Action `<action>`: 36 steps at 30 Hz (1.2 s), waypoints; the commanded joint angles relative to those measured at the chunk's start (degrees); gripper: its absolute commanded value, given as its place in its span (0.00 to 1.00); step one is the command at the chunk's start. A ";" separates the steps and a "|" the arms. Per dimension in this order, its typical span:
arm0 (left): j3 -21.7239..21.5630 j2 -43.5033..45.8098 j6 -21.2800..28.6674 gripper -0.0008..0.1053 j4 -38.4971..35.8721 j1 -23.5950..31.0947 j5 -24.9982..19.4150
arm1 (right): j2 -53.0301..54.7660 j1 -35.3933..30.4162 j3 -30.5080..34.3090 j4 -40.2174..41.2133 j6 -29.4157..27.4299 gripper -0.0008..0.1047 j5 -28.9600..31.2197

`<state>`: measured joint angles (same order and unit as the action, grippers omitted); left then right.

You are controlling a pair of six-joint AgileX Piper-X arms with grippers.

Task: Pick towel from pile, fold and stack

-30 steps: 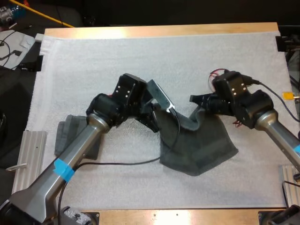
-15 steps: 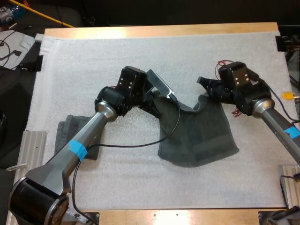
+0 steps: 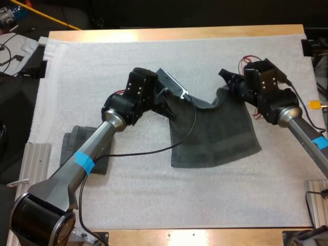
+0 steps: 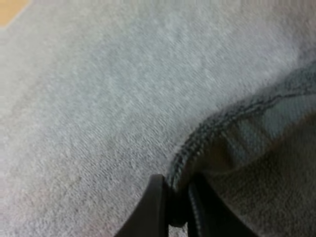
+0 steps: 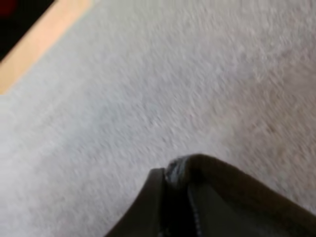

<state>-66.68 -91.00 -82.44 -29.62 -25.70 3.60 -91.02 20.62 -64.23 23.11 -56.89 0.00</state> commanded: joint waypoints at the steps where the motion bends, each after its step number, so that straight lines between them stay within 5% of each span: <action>1: -0.18 -0.24 -2.07 0.08 1.77 0.36 -0.83 | -0.76 -0.82 -0.14 -4.18 1.75 0.13 -1.59; 5: -0.44 -0.46 -4.01 0.43 2.63 0.41 -2.10 | -1.49 -1.37 -0.08 -10.08 3.31 0.52 -5.77; 8: -1.50 -0.79 -4.50 0.63 2.21 0.41 -4.25 | -1.67 -1.53 -0.28 -14.33 1.62 0.63 -8.72; 19: -2.44 3.98 -3.25 0.56 -4.94 0.42 -5.41 | 2.36 -1.30 -0.23 -12.52 -8.84 0.60 -12.91; 26: -2.31 12.23 -6.82 0.56 -13.36 0.33 -5.18 | 10.68 -1.29 -0.30 -1.18 -18.46 0.60 -11.73; 36: -2.08 23.63 -14.83 0.56 -26.32 0.47 -2.20 | 23.12 -1.11 -0.35 15.88 -24.91 0.60 -10.96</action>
<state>-68.75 -71.03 -94.33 -51.57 -25.37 0.02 -72.09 19.56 -64.23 33.00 -79.30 -10.98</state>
